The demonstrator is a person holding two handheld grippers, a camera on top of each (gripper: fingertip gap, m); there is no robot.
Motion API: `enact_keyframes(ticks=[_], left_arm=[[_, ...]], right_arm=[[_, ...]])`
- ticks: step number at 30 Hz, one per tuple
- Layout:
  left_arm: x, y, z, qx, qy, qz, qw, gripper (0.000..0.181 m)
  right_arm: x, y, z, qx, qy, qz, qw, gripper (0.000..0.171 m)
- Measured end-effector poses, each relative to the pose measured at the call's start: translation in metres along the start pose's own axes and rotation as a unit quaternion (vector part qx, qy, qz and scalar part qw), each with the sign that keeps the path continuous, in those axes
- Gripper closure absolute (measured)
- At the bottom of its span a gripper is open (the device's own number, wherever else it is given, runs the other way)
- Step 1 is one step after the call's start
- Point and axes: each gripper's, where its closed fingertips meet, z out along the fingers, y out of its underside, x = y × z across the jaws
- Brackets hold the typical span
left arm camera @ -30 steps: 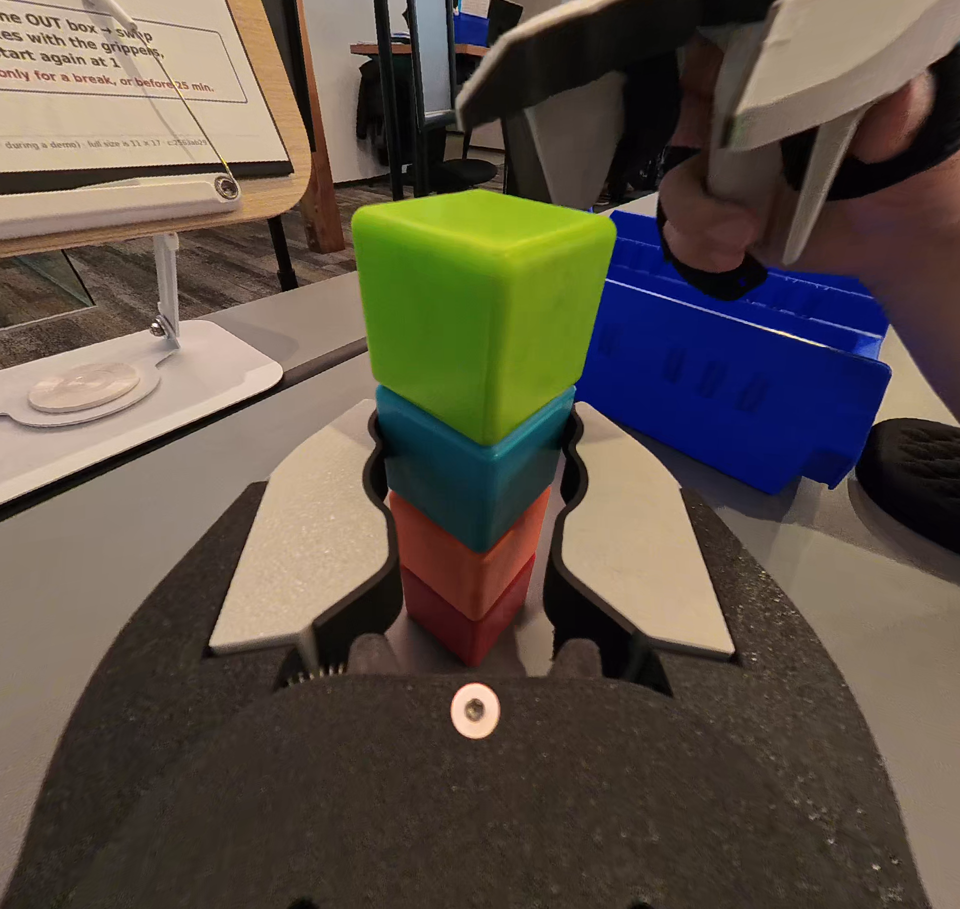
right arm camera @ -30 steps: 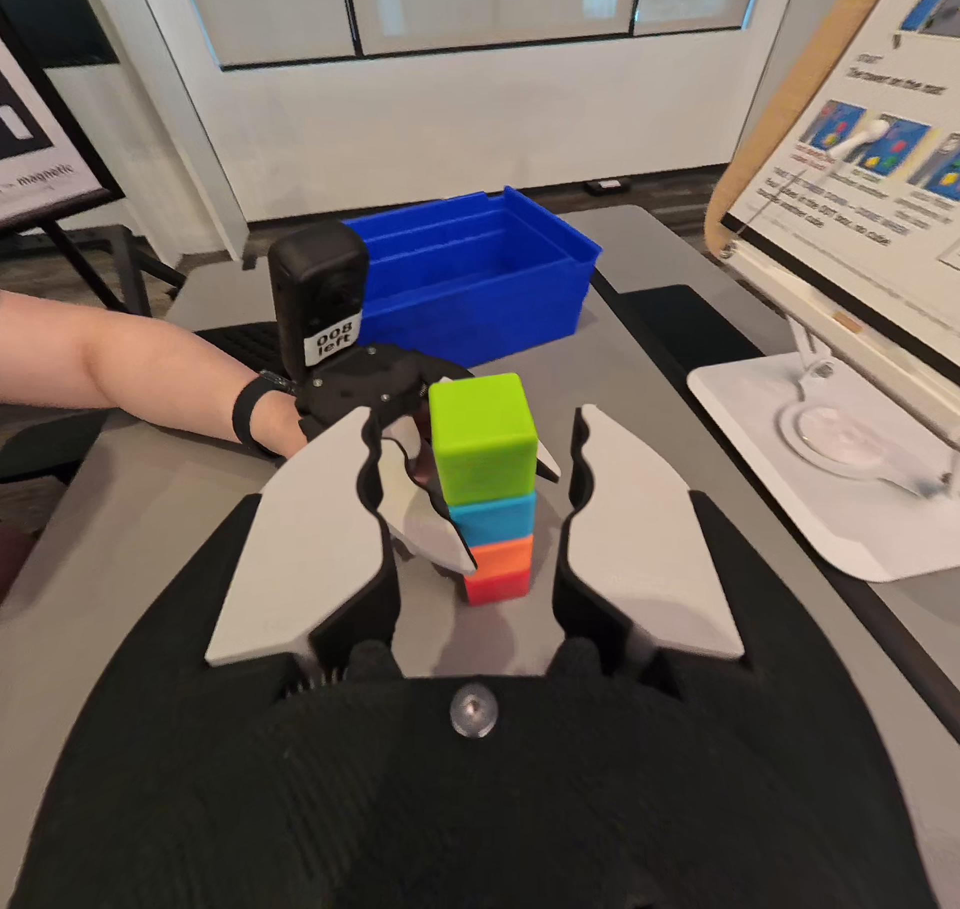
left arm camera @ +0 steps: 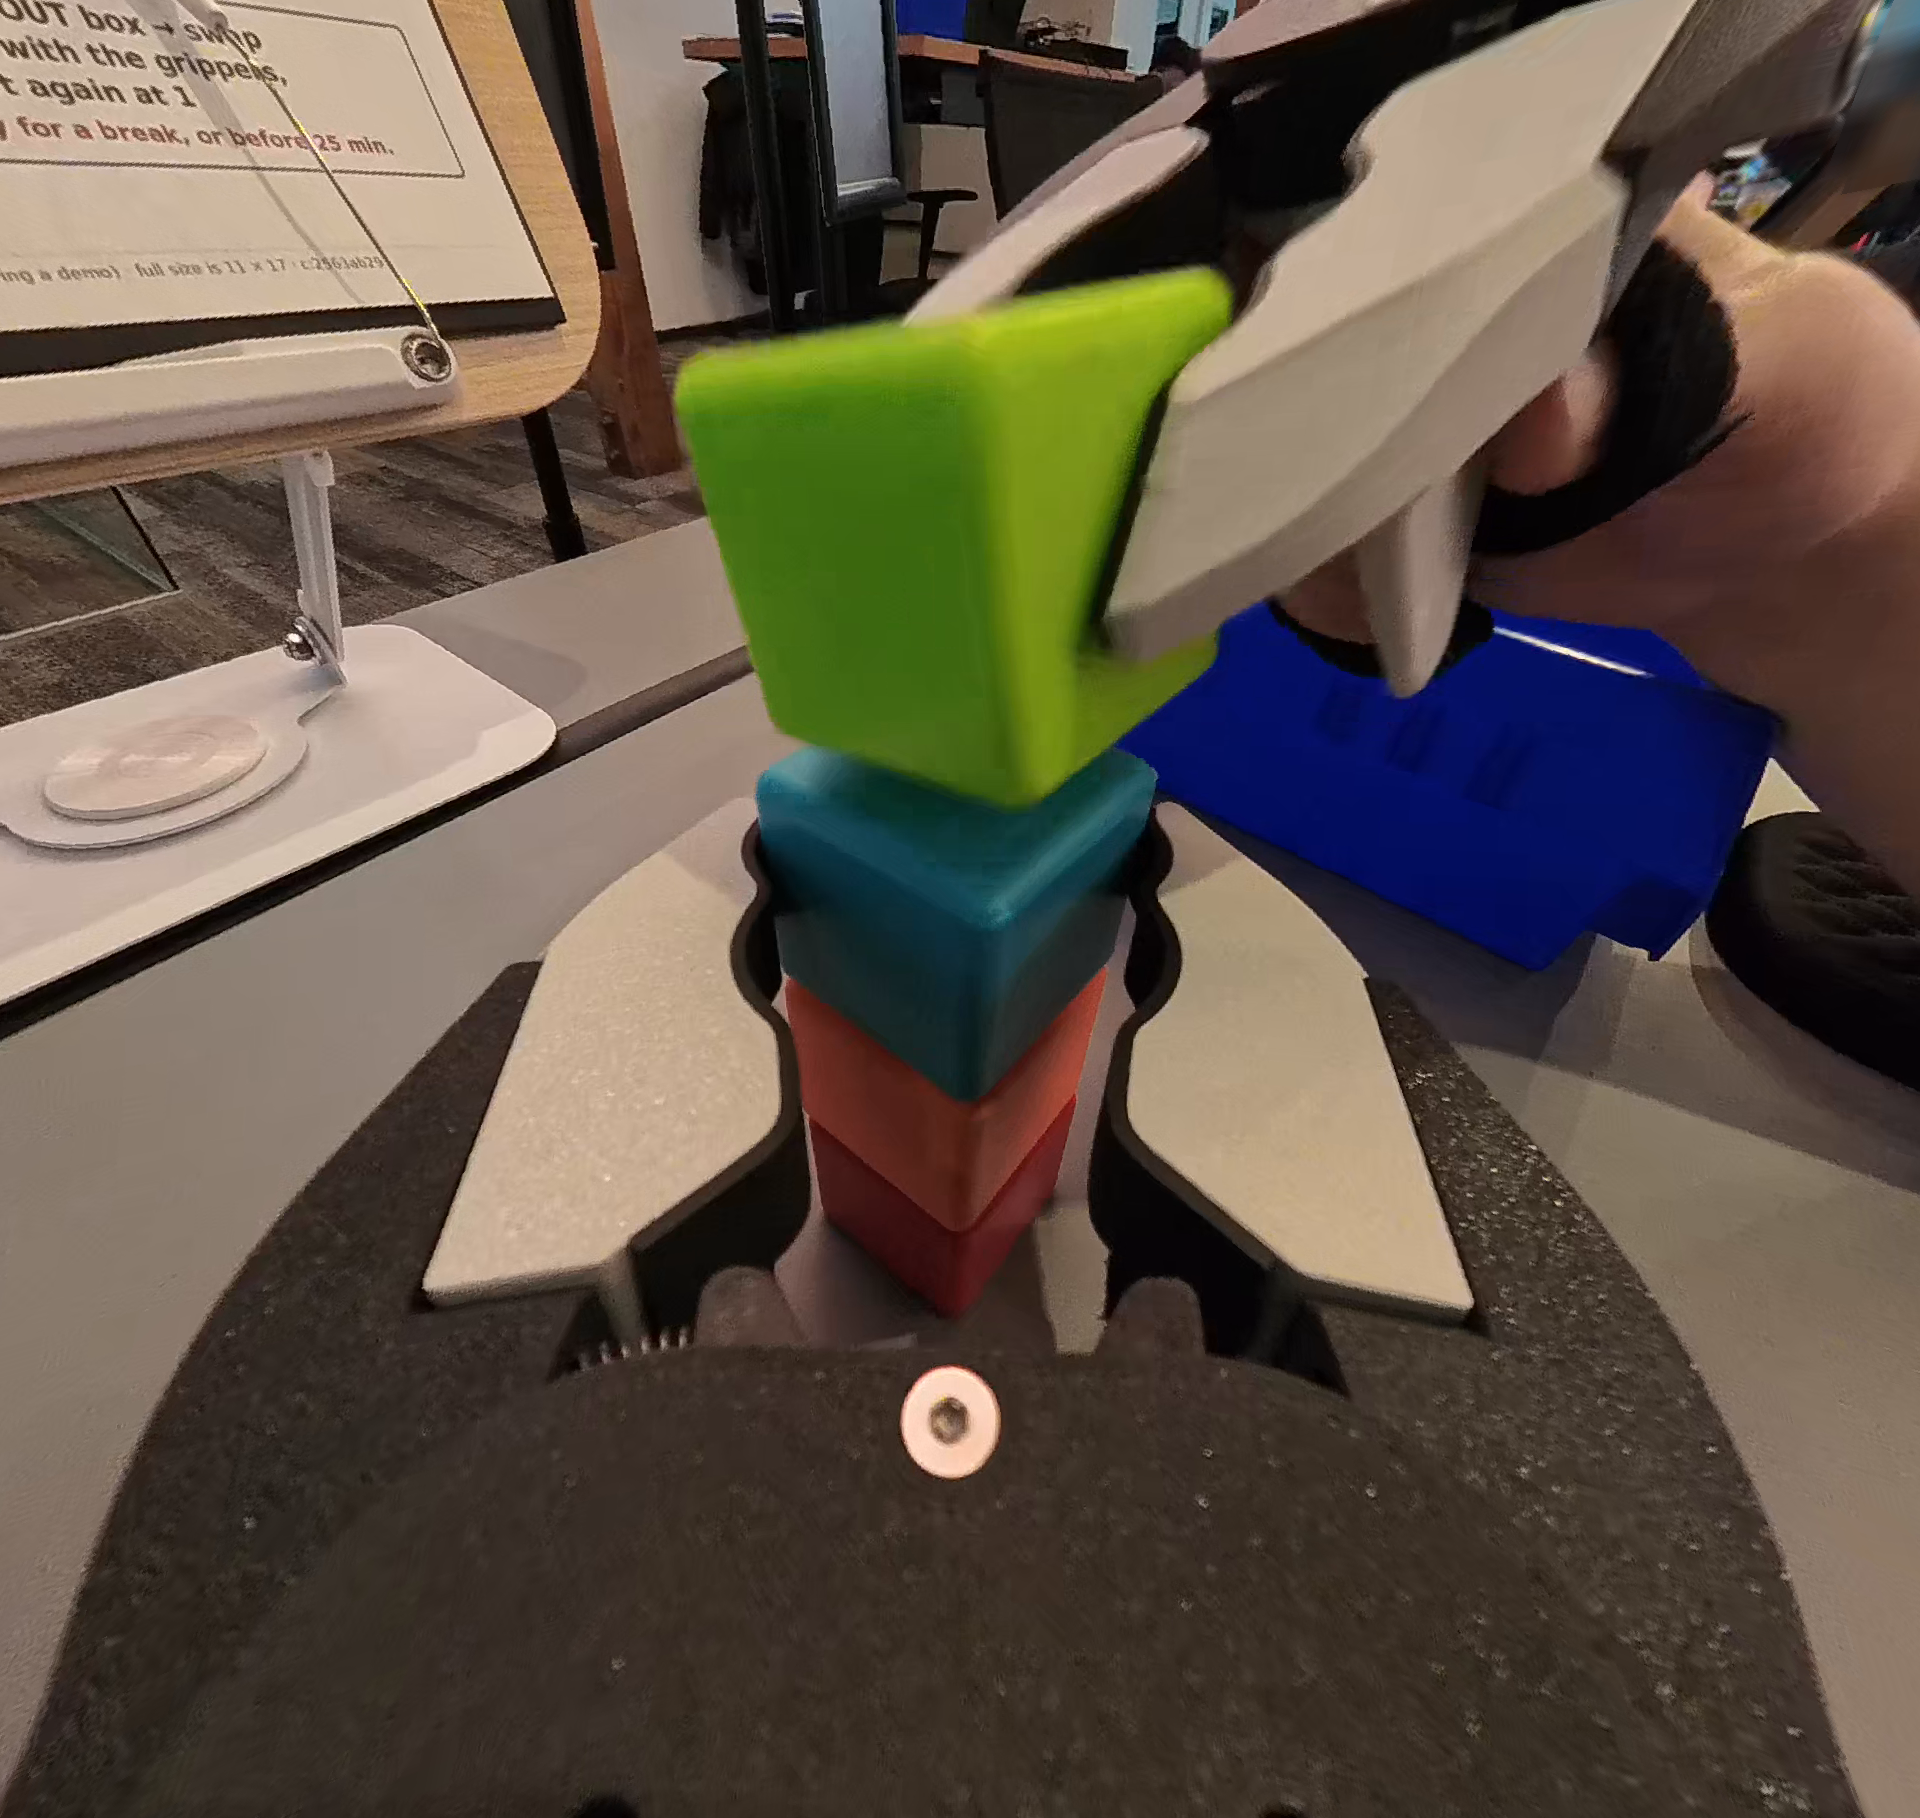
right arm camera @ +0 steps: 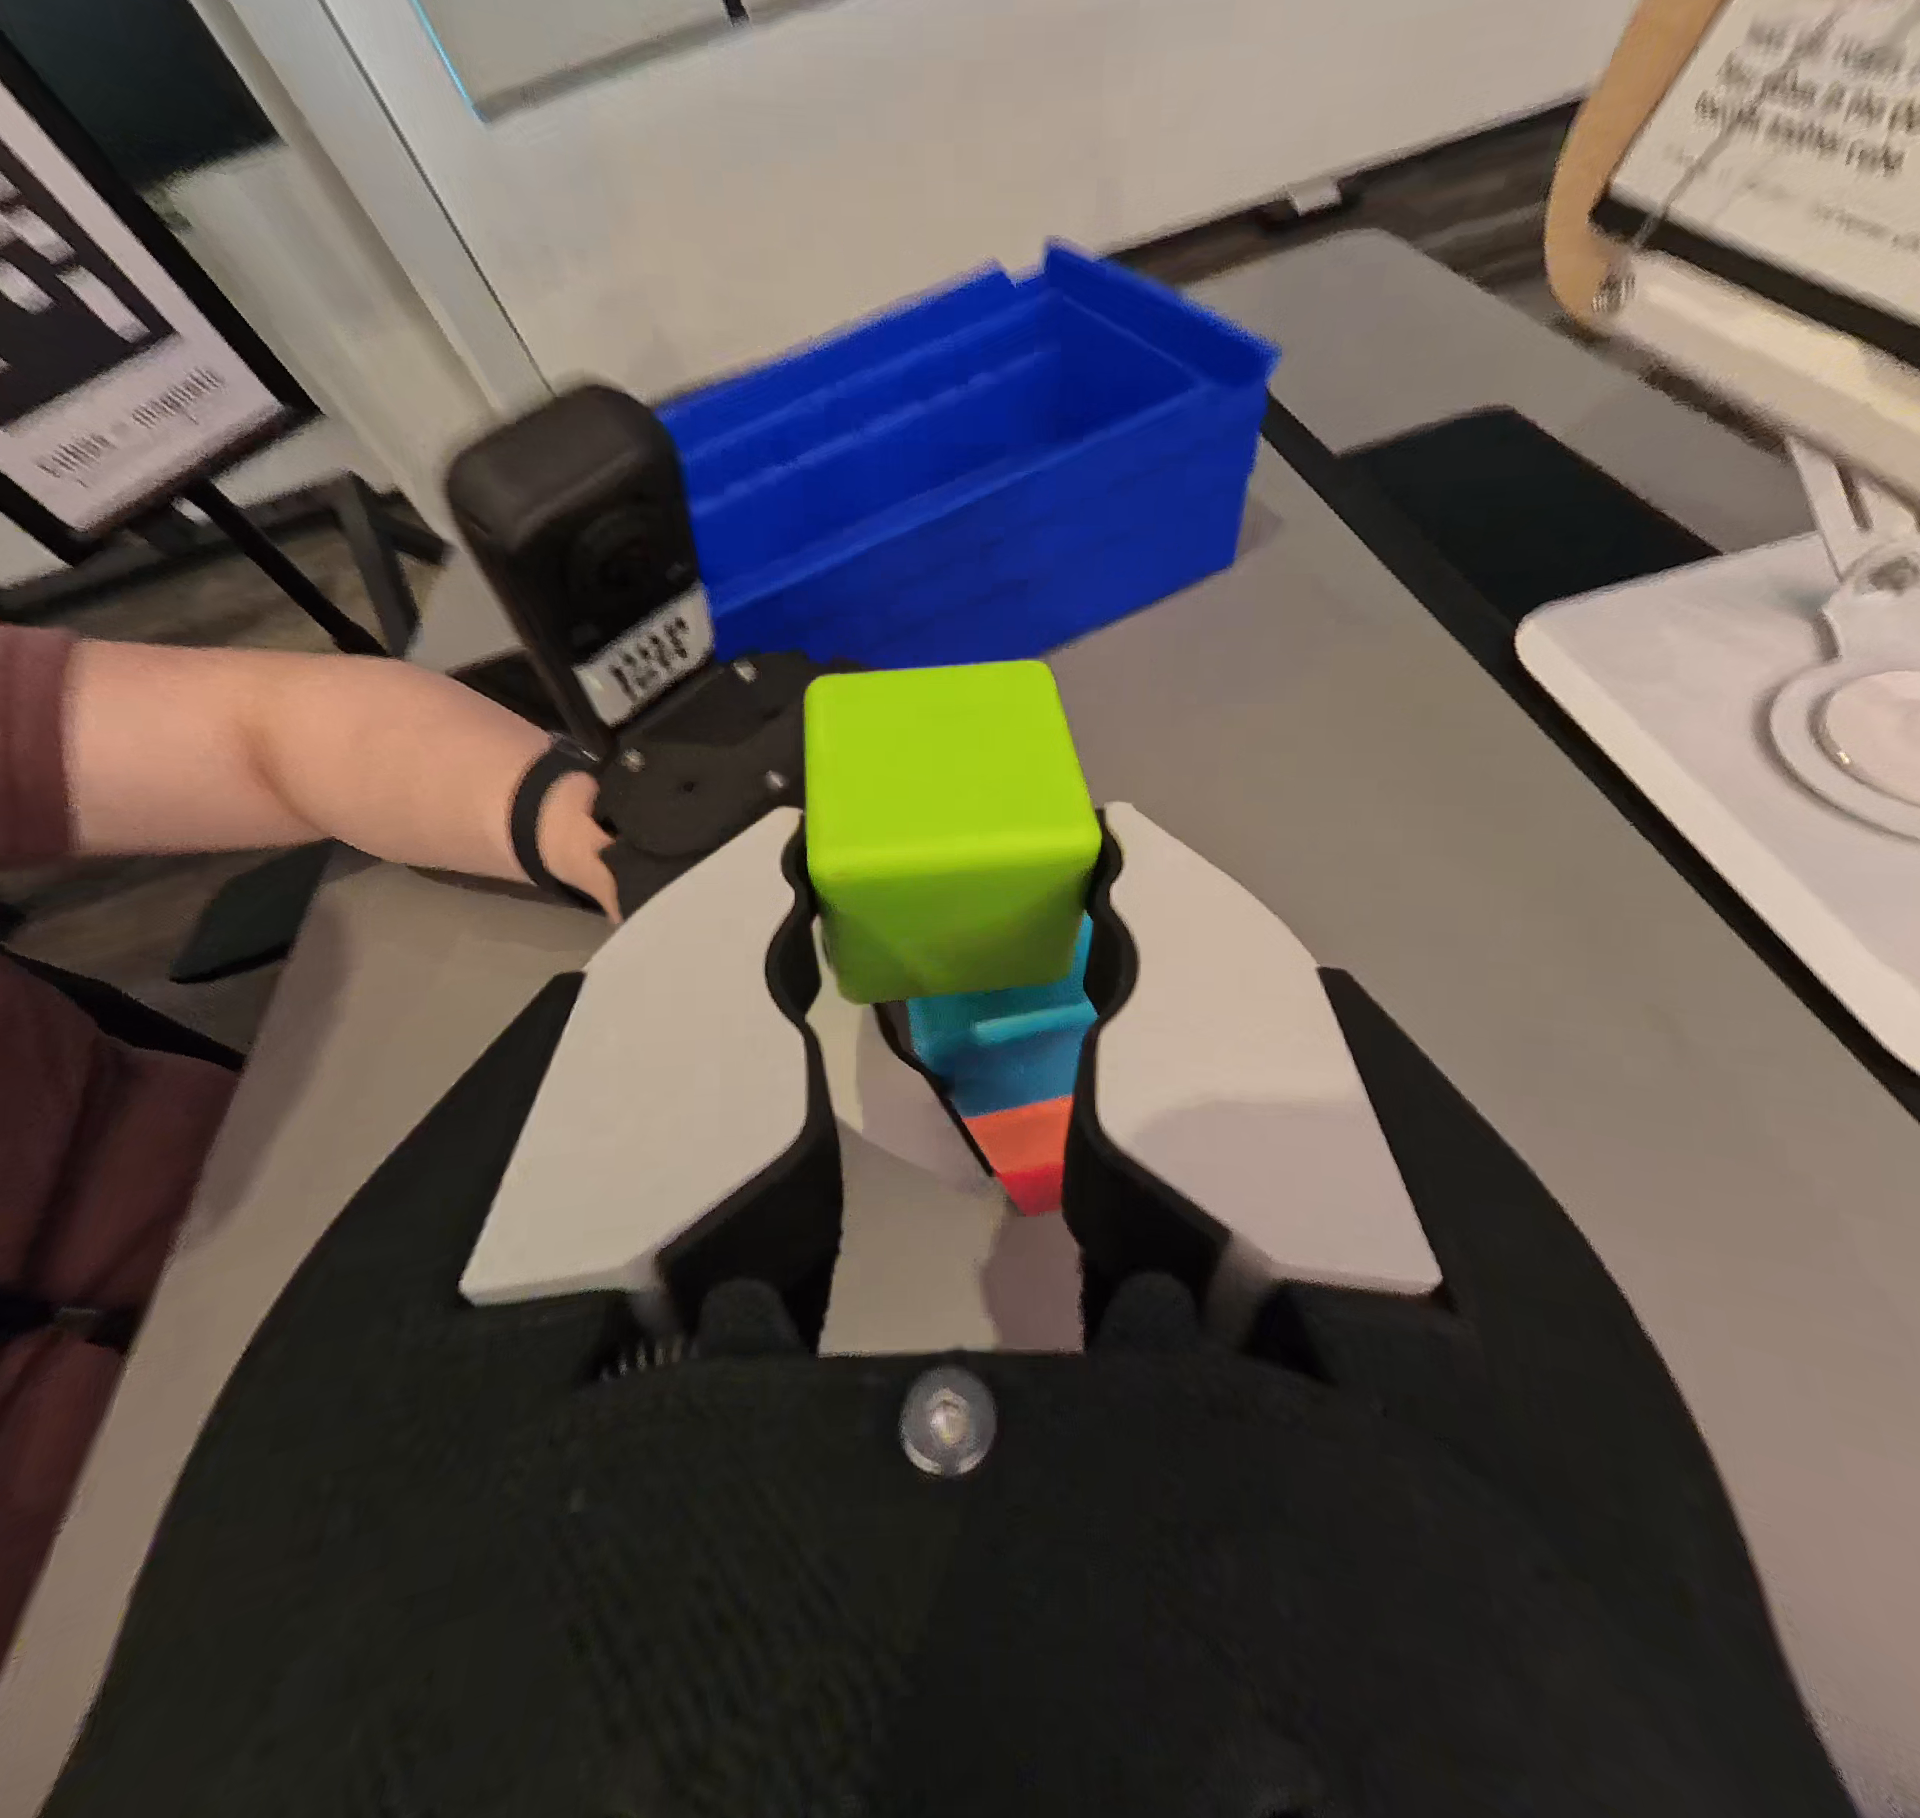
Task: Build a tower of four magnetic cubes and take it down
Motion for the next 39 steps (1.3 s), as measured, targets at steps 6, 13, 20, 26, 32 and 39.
enact_keyframes(ticks=[6,13,20,26,32,39], left_arm=[[0.001,0.0,0.0,-0.002,0.0,-0.001,1.0,0.116],[0.001,0.0,0.0,-0.007,0.001,-0.001,1.0,0.116],[0.001,0.001,0.0,-0.013,-0.001,-0.002,1.0,0.116],[0.003,0.001,0.0,-0.013,0.002,-0.001,1.0,0.116],[0.004,0.001,-0.001,-0.018,0.007,-0.002,1.0,0.116],[0.001,0.012,0.0,-0.042,-0.026,0.007,0.999,0.09]], right_arm=[[0.033,-0.035,-0.084,0.059,0.16,-0.048,0.984,0.121],[0.146,0.126,-0.259,-0.118,0.523,0.269,0.8,0.12],[0.177,0.179,-0.273,-0.166,0.584,0.315,0.73,0.121],[0.196,0.201,-0.277,-0.187,0.624,0.287,0.702,0.121],[0.191,0.217,-0.268,-0.235,0.602,0.303,0.7,0.11],[0.181,0.193,-0.266,-0.215,0.585,0.307,0.719,0.102]])
